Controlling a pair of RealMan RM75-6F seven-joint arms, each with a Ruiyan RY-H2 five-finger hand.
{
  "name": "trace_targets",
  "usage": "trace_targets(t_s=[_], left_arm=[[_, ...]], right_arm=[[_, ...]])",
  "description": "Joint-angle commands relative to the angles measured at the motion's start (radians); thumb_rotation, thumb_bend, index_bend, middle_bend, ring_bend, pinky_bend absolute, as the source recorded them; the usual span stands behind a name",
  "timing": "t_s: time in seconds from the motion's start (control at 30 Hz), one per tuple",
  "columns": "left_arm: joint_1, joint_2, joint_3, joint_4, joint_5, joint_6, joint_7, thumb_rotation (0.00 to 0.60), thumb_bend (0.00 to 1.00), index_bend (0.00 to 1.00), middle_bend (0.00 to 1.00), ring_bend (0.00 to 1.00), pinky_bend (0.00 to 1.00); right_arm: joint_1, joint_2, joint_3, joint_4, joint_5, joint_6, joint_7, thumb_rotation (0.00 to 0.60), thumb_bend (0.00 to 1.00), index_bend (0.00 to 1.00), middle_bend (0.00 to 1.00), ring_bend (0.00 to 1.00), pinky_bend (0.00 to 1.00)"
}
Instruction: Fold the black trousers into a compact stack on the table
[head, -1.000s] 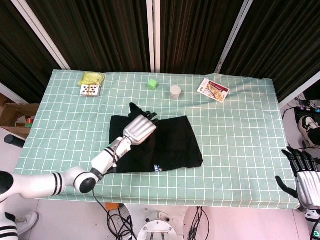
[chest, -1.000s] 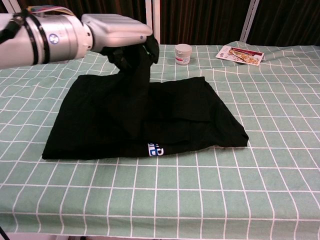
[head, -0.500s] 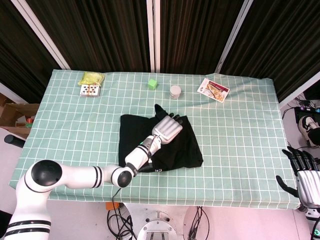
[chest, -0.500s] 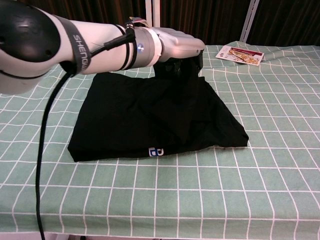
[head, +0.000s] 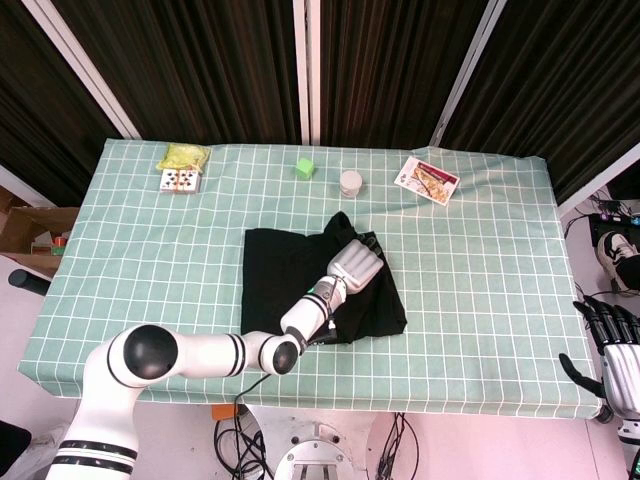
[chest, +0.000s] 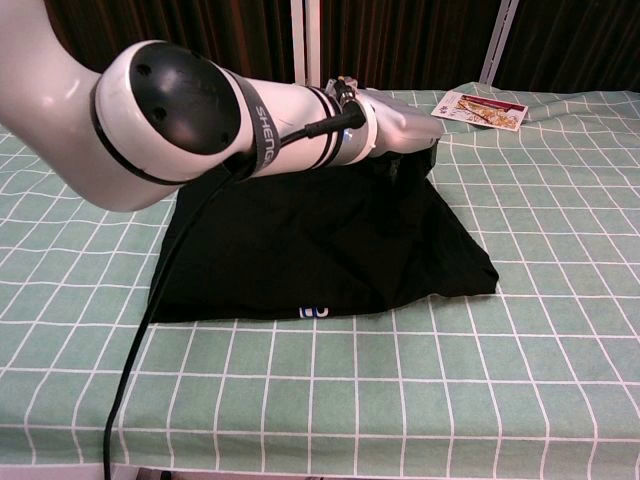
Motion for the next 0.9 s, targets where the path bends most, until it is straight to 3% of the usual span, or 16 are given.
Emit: trace_targets(t_s=[0.03, 0.17, 0.27, 0.33, 0.43, 0.57, 0.67, 0.9], left_arm=[[0.03, 0.007, -0.034, -0.031, 0.051, 0.03, -0.094, 0.6, 0.14, 0.2, 0.14, 0.08, 0.17], [0.126, 0.122, -0.046, -0.214, 0.184, 0.124, -0.2, 0.6, 0.09, 0.19, 0.14, 0.08, 0.17], [0.228, 0.244, -0.022, -0.385, 0.278, 0.227, -0.262, 0.6, 0.09, 0.19, 0.15, 0.08, 0.17], [0.289, 0.316, 0.001, -0.474, 0.32, 0.286, -0.287, 0.6, 0.09, 0.19, 0.16, 0.08, 0.17], [0.39, 0.423, 0.049, -0.581, 0.375, 0.376, -0.325, 0.6, 0.09, 0.19, 0.17, 0.08, 0.17], [0.504, 0.521, 0.121, -0.647, 0.429, 0.46, -0.36, 0.6, 0.09, 0.19, 0.18, 0.08, 0.17], [0.576, 0.565, 0.165, -0.668, 0.473, 0.501, -0.395, 0.6, 0.09, 0.19, 0.19, 0.08, 0.17], [0.695, 0.606, 0.23, -0.678, 0.562, 0.55, -0.446, 0.6, 0.09, 0.19, 0.2, 0.08, 0.17]], right_arm=[[-0.001, -0.001, 0.001, 0.004, 0.001, 0.001, 0.006, 0.6, 0.19, 0.18, 0.14, 0.1, 0.14], [0.006, 0.002, 0.0, 0.008, -0.011, -0.004, 0.011, 0.6, 0.19, 0.18, 0.14, 0.1, 0.14], [0.021, 0.011, -0.009, -0.002, -0.036, -0.021, 0.008, 0.6, 0.2, 0.18, 0.14, 0.1, 0.14], [0.04, 0.019, -0.017, -0.016, -0.06, -0.043, 0.007, 0.6, 0.26, 0.18, 0.15, 0.1, 0.14], [0.095, 0.027, -0.031, -0.058, -0.121, -0.101, 0.014, 0.6, 0.43, 0.18, 0.18, 0.1, 0.14], [0.209, 0.019, -0.041, -0.134, -0.204, -0.238, -0.008, 0.6, 0.63, 0.19, 0.22, 0.11, 0.15], [0.31, -0.009, -0.022, -0.195, -0.228, -0.367, -0.05, 0.6, 0.72, 0.17, 0.24, 0.11, 0.16], [0.571, -0.13, 0.12, -0.255, -0.103, -0.697, -0.142, 0.6, 0.83, 0.15, 0.23, 0.11, 0.16]])
